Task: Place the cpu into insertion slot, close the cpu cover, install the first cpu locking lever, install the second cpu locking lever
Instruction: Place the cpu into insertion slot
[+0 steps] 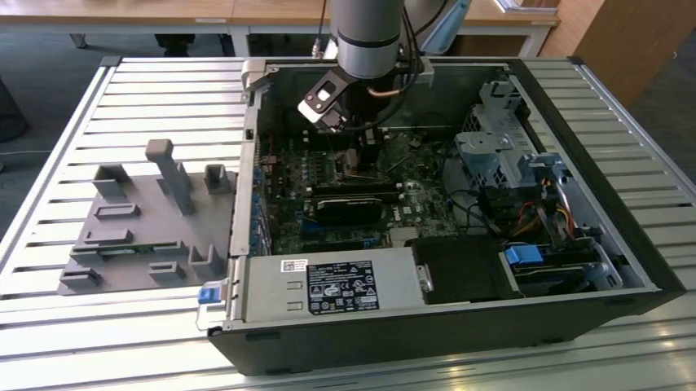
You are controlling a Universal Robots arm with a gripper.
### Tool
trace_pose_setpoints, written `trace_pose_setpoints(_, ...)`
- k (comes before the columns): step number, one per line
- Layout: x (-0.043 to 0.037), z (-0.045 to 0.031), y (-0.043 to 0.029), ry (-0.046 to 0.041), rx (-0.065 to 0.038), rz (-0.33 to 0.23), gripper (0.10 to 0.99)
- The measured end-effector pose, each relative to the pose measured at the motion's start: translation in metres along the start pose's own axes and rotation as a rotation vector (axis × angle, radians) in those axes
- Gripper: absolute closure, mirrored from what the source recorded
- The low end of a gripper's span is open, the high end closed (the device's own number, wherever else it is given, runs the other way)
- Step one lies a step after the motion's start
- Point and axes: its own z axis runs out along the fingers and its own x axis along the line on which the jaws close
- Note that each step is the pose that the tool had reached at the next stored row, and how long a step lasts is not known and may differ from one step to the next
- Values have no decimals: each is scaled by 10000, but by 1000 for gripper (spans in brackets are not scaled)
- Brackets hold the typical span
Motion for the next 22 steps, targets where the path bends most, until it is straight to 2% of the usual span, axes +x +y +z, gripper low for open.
trace_pose_setpoints(10, 23, 91, -12, -8, -1, 20, 549)
trace_pose_setpoints(22, 28, 145, -16, -12, 0, 93, 549)
